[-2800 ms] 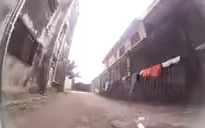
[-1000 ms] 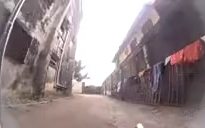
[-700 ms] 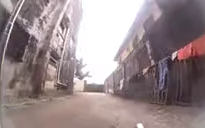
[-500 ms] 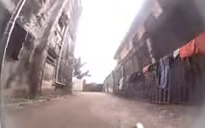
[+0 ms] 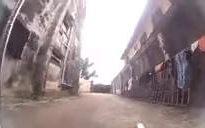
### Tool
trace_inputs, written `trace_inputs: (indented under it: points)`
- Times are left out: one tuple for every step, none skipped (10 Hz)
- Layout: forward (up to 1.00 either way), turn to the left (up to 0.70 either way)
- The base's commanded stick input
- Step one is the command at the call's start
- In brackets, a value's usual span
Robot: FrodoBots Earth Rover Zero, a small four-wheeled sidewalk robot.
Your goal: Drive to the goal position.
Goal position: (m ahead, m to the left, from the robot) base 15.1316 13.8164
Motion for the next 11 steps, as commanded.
trace_inputs:
  points:
    - [0.84, 0.03]
    - [0.85, 0.03]
    - [0.85, 0.03]
    - [0.84, 0.03]
    - [0.84, 0.03]
    - [0.84, 0.02]
    - [0.84, 0.02]
    - [0.84, 0.02]
    - [0.85, 0.34]
    - [0.85, 0.3]
    - [0.85, 0.17]
